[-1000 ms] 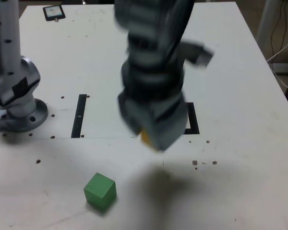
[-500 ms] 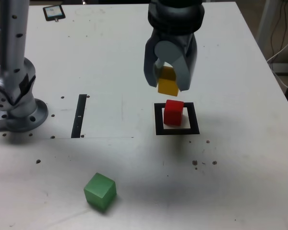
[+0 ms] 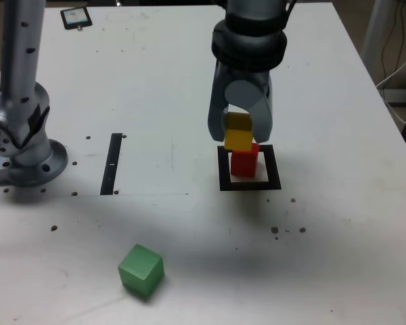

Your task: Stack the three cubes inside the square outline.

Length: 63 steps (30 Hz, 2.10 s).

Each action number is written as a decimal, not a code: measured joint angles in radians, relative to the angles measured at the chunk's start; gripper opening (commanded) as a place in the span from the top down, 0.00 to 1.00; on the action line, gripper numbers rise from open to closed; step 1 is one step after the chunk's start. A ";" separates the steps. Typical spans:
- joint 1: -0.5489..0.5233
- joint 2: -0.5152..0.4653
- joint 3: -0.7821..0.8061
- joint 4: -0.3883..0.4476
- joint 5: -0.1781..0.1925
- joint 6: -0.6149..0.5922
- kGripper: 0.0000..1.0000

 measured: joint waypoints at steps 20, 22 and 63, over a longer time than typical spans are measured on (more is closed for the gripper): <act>0.057 0.027 0.040 -0.072 0.007 0.040 0.74; 0.058 0.028 0.042 -0.075 0.007 0.041 0.74; -0.098 -0.143 0.162 0.028 -0.004 0.047 0.01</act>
